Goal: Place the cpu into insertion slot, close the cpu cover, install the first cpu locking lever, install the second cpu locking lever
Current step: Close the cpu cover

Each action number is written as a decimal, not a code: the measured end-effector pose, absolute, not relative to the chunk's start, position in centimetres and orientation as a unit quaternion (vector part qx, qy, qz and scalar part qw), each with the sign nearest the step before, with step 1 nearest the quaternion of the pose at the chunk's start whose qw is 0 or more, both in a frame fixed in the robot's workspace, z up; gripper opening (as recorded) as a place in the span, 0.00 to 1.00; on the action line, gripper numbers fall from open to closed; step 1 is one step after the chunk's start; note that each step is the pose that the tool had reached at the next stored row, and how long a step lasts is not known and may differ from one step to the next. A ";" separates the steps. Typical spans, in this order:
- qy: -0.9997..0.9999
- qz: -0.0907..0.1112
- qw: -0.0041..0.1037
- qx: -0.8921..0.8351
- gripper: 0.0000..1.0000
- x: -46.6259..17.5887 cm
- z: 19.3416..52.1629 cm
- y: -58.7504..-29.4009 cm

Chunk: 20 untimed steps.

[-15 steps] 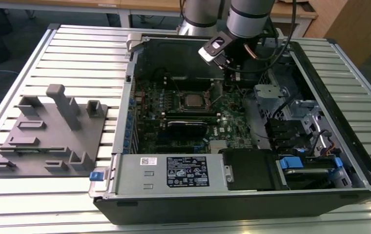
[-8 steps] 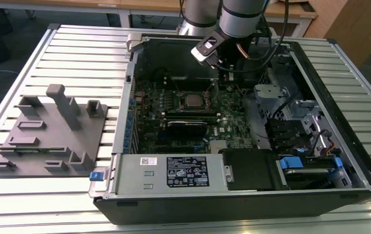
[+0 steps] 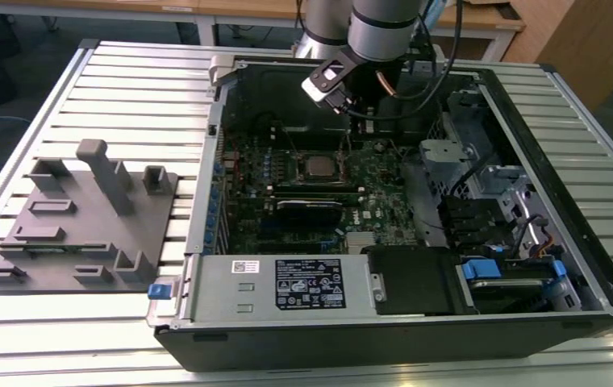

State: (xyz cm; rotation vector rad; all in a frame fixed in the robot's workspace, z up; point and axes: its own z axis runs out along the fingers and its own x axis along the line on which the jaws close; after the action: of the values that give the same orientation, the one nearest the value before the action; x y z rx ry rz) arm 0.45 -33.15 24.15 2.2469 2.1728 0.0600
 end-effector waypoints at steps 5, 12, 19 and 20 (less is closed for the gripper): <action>0.694 0.021 0.009 0.720 0.10 -0.5 24.2 -33.2; 0.693 0.021 0.010 0.720 0.10 -1.2 24.2 -33.2; 0.693 0.010 0.000 0.720 0.10 -1.2 24.1 -33.2; 0.693 0.010 0.000 0.720 0.10 -1.2 24.1 -33.2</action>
State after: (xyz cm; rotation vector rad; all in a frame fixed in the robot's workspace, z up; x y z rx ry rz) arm -1.21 -33.16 24.11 2.2631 2.1779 0.0321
